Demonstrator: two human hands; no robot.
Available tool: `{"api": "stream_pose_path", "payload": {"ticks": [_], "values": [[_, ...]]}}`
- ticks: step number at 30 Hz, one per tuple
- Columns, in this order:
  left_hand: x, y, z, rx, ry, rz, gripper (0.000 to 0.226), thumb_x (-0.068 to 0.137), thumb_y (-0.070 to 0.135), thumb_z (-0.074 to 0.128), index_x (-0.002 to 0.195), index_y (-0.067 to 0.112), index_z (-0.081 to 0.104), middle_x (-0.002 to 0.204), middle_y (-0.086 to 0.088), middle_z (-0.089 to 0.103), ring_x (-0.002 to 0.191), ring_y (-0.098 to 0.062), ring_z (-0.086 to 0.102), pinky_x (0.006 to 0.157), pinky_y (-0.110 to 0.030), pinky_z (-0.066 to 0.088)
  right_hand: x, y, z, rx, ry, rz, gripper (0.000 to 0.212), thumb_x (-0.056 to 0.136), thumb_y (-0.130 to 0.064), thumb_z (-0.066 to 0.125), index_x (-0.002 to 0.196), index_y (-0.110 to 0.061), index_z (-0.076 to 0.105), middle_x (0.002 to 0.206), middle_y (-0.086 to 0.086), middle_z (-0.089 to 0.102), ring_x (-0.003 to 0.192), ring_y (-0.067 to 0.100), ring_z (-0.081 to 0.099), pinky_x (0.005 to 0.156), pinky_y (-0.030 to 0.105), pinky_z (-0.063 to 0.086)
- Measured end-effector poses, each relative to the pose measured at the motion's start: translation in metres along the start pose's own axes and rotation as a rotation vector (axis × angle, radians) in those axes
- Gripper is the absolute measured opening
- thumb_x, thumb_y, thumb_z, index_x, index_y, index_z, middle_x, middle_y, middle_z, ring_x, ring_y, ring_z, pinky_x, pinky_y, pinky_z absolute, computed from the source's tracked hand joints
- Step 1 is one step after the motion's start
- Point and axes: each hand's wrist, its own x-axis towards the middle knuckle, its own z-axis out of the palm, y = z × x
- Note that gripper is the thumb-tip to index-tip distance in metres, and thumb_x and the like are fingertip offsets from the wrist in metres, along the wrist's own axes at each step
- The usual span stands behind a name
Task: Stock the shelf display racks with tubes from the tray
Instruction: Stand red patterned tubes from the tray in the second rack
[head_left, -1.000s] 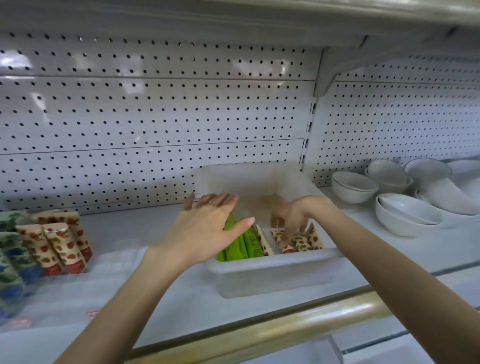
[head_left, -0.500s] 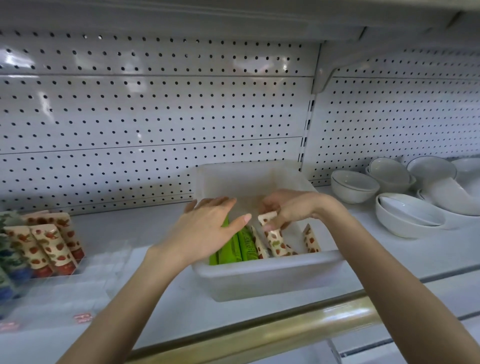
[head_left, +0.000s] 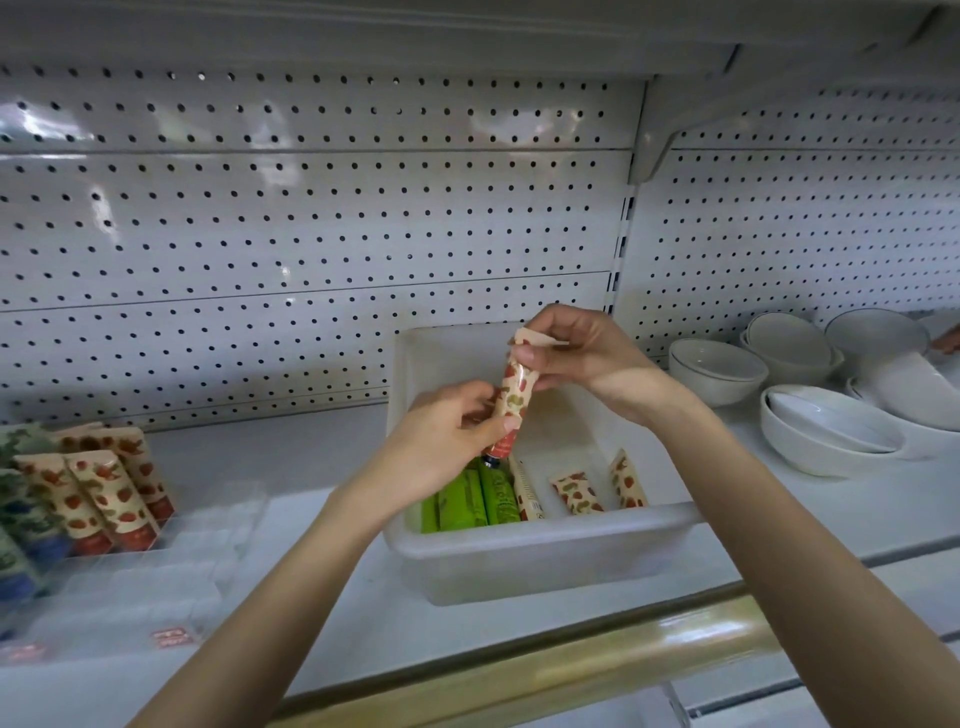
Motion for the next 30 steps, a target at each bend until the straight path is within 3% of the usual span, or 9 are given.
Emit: {"api": "stream_pose_path", "payload": {"ticks": [5,9,12,15,18,21,23,27,30], "values": [[-0.002,-0.004,0.0,0.03,0.01,-0.002,0.011,0.086,0.029,0.063,0.09,0.019,0.061,0.086,0.006,0.067,0.078,-0.008,0.064,0.068,-0.014,0.049,0.002,0.003,0.006,-0.036,-0.029,0.013,0.01,0.081,-0.001,0.065,0.08,-0.01,0.062,0.072,-0.007,0.068,0.069,0.007,0.066,0.063,0.021,0.055],[-0.006,-0.004,-0.002,0.042,-0.008,-0.019,0.01,0.086,0.029,0.063,0.085,0.019,0.06,0.077,0.004,0.065,0.069,-0.008,0.062,0.064,-0.021,0.052,0.002,0.005,0.011,-0.058,-0.035,0.034,0.004,0.084,-0.013,0.062,0.083,-0.01,0.063,0.076,-0.004,0.068,0.073,0.009,0.066,0.067,0.025,0.057],[-0.01,-0.003,-0.008,0.009,-0.026,-0.035,0.015,0.087,0.026,0.061,0.093,0.013,0.061,0.085,-0.002,0.069,0.073,-0.011,0.066,0.065,-0.02,0.055,0.004,0.007,0.011,-0.066,0.046,0.094,0.027,0.094,-0.031,0.047,0.097,-0.009,0.063,0.091,0.002,0.067,0.087,0.013,0.066,0.075,0.032,0.058],[-0.015,-0.002,-0.017,-0.085,0.011,-0.05,0.02,0.087,0.023,0.062,0.101,0.008,0.063,0.093,-0.003,0.071,0.08,-0.01,0.068,0.068,-0.019,0.055,0.007,0.017,0.011,-0.226,0.098,0.28,0.037,0.096,-0.039,0.043,0.117,-0.011,0.055,0.115,0.005,0.062,0.098,0.014,0.062,0.074,0.028,0.057],[-0.019,-0.006,-0.027,-0.152,0.07,-0.052,0.018,0.085,0.022,0.064,0.099,0.011,0.064,0.094,-0.003,0.072,0.082,-0.01,0.069,0.074,-0.023,0.056,0.002,0.03,0.011,-0.536,-0.121,0.557,0.041,0.097,-0.03,0.048,0.132,-0.011,0.041,0.125,0.003,0.052,0.101,0.015,0.058,0.08,0.029,0.055],[-0.021,-0.013,-0.036,-0.152,0.117,-0.072,0.015,0.084,0.028,0.064,0.095,0.019,0.065,0.094,0.004,0.072,0.087,-0.011,0.068,0.083,-0.033,0.055,-0.001,0.038,0.016,-0.607,-0.32,0.756,0.046,0.094,-0.027,0.054,0.133,-0.007,0.038,0.129,0.007,0.05,0.108,0.019,0.055,0.087,0.033,0.054],[-0.024,-0.016,-0.04,-0.153,0.145,-0.082,0.016,0.084,0.029,0.064,0.097,0.019,0.065,0.095,0.005,0.072,0.088,-0.011,0.068,0.082,-0.031,0.054,-0.001,0.038,0.02,-0.581,-0.347,0.813,0.046,0.091,-0.023,0.06,0.128,-0.001,0.043,0.122,0.012,0.056,0.106,0.021,0.058,0.088,0.035,0.053],[-0.03,-0.016,-0.041,-0.211,0.157,-0.068,0.01,0.086,0.018,0.063,0.094,0.013,0.064,0.093,0.0,0.072,0.082,-0.009,0.069,0.067,-0.015,0.053,0.001,0.042,0.022,-0.52,-0.394,0.845,0.043,0.086,-0.013,0.066,0.12,0.007,0.05,0.11,0.016,0.061,0.082,0.016,0.061,0.082,0.033,0.056],[-0.034,-0.018,-0.043,-0.214,0.159,-0.066,0.011,0.085,0.021,0.063,0.095,0.015,0.064,0.093,0.0,0.072,0.083,-0.009,0.069,0.072,-0.018,0.055,0.001,0.043,0.022,-0.481,-0.395,0.87,0.043,0.084,-0.008,0.067,0.121,0.007,0.051,0.116,0.02,0.062,0.087,0.021,0.063,0.079,0.032,0.057]]}}
